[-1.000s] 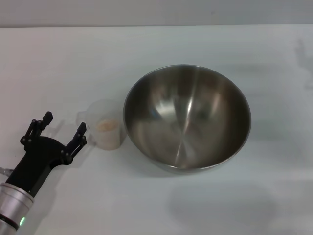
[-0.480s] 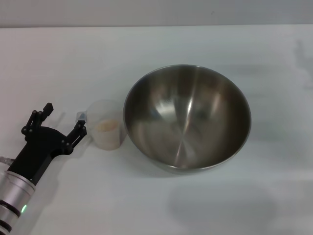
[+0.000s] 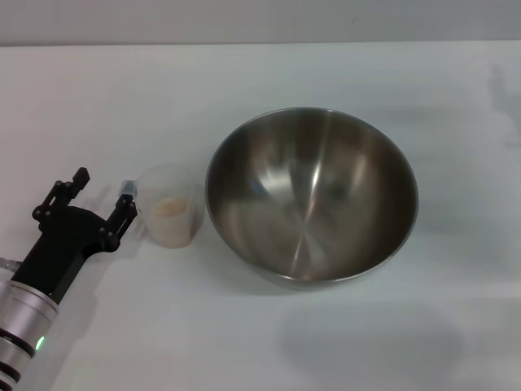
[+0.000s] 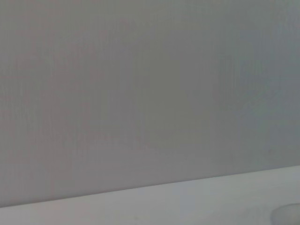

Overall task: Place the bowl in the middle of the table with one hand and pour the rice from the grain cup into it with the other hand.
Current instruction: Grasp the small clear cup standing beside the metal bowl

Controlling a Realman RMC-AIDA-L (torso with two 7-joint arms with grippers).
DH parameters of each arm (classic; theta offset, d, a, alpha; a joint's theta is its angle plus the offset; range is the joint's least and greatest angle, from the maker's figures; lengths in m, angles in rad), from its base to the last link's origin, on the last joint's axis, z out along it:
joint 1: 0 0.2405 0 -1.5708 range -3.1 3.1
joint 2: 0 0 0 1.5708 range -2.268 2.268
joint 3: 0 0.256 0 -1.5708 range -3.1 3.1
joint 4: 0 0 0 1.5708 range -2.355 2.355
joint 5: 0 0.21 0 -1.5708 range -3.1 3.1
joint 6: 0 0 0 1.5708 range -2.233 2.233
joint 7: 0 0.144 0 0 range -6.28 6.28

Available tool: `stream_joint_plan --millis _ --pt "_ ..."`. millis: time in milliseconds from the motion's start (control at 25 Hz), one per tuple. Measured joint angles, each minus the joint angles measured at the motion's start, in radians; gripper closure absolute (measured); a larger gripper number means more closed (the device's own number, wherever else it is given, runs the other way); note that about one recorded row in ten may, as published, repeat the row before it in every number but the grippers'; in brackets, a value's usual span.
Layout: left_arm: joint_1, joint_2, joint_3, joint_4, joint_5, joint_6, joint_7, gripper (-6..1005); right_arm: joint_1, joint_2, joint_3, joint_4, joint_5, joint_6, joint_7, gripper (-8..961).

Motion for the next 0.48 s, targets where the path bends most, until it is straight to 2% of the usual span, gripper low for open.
stream_joint_plan --millis 80,120,480 --pt "0.0 -0.001 0.001 -0.004 0.002 -0.001 -0.001 202 0.0 0.001 0.0 -0.001 0.0 0.0 0.0 402" --pt "-0.003 -0.001 0.004 -0.005 0.004 -0.004 -0.001 351 0.0 0.001 0.0 -0.001 0.0 0.0 0.0 402" --pt "-0.006 -0.001 0.0 -0.018 0.001 -0.016 -0.001 587 0.0 0.002 0.0 -0.001 0.0 0.0 0.0 402"
